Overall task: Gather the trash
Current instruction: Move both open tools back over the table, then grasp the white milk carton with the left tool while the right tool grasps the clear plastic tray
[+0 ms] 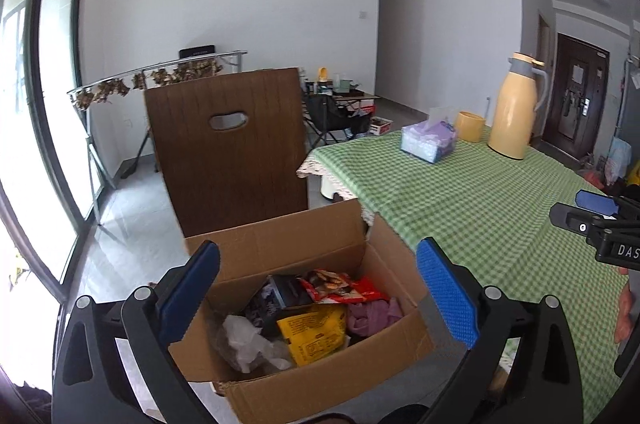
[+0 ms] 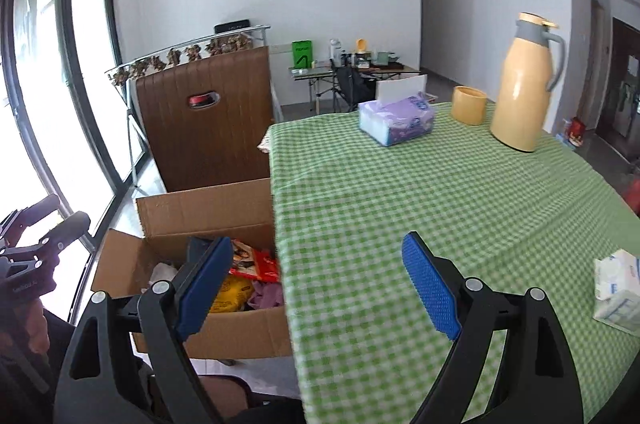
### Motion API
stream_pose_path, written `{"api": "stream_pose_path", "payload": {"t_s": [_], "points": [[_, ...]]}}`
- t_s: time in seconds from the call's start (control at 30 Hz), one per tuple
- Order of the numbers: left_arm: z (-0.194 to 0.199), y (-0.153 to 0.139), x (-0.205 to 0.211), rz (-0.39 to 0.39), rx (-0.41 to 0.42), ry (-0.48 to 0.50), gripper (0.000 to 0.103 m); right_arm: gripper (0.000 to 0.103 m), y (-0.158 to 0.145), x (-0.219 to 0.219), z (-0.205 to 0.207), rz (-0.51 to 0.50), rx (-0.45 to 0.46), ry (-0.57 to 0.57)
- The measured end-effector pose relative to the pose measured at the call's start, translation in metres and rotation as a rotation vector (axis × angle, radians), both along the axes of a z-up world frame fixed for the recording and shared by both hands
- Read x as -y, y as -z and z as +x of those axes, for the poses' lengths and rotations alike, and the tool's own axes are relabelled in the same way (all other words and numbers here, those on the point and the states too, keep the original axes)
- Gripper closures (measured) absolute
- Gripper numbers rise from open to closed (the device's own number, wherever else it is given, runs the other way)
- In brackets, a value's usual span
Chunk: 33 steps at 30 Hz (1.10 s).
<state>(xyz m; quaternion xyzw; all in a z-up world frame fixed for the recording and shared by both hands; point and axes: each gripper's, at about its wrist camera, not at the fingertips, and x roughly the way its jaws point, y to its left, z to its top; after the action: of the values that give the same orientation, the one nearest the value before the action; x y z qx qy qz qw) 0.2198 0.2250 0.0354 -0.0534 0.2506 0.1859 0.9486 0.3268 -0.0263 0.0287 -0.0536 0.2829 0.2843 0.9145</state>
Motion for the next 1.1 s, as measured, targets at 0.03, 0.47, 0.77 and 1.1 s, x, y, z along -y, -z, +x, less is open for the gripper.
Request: {"api": "stream_pose_path", "payload": {"t_s": [0.03,0.47,0.77,1.1], "points": [[0.008,0.001,0.010,-0.007,-0.002,0.030,0.008,0.020,-0.001,0.021,-0.001,0.005,0.002,0.037],[0.112,0.019,0.231,-0.021,-0.034,0.622,0.008,0.017,0.036,0.369,-0.075,0.234,-0.109,0.808],[0.183,0.046,0.346,0.060,-0.058,1.073,0.008,0.017,0.088,0.461,-0.095,0.521,-0.284,0.963],[0.306,0.062,0.463,0.324,-0.120,1.375,0.008,0.017,0.100,0.467,-0.066,0.633,-0.339,0.977]]}}
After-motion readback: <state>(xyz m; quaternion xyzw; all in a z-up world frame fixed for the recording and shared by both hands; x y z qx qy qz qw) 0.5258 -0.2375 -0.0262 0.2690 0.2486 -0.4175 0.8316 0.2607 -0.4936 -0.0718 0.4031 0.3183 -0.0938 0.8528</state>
